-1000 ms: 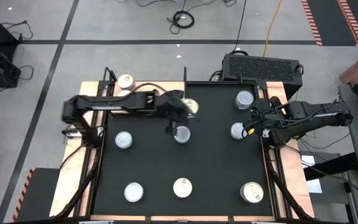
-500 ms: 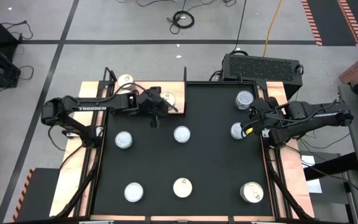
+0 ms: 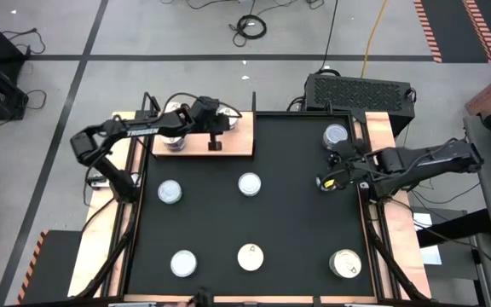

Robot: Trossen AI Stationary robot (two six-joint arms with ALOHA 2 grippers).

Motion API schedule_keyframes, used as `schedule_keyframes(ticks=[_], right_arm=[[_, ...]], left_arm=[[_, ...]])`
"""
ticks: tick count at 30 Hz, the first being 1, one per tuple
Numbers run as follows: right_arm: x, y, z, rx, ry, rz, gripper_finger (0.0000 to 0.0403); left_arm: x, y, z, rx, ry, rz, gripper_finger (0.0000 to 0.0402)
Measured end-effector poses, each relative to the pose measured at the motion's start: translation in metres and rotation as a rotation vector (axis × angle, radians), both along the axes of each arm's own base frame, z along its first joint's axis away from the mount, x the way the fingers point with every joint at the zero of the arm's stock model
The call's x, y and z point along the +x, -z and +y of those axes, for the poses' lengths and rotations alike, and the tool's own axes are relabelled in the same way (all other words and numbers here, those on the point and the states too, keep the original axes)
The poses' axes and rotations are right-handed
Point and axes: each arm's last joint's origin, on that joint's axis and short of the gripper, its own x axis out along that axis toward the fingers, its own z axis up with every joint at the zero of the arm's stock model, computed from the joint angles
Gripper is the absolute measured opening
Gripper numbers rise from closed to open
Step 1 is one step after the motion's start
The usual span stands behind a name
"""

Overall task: Stack canned seafood by type on shelf
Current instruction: Put the blue tuna can on the shelf

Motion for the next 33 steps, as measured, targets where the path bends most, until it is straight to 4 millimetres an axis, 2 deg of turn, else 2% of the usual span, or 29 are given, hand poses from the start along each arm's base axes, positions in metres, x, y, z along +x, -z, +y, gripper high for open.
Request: schedule_keyframes(ticks=[8,16,33], right_arm=[[0.007,0.001,0.001,0.0,-0.017,-0.074,0.0],[0.009,-0.001,-0.002,-0.025,0.017,-0.114,0.0],[0.019,-0.01,-0.015,-0.144,0.016,-0.137,0.0]], left_arm=[[0.006,0.02,0.02,0.0,0.041,0.034,0.0],[0.007,0.02,0.021,0.042,0.107,0.052,0.0],[0.008,0.026,0.023,0.012,0.109,0.039,0.0]])
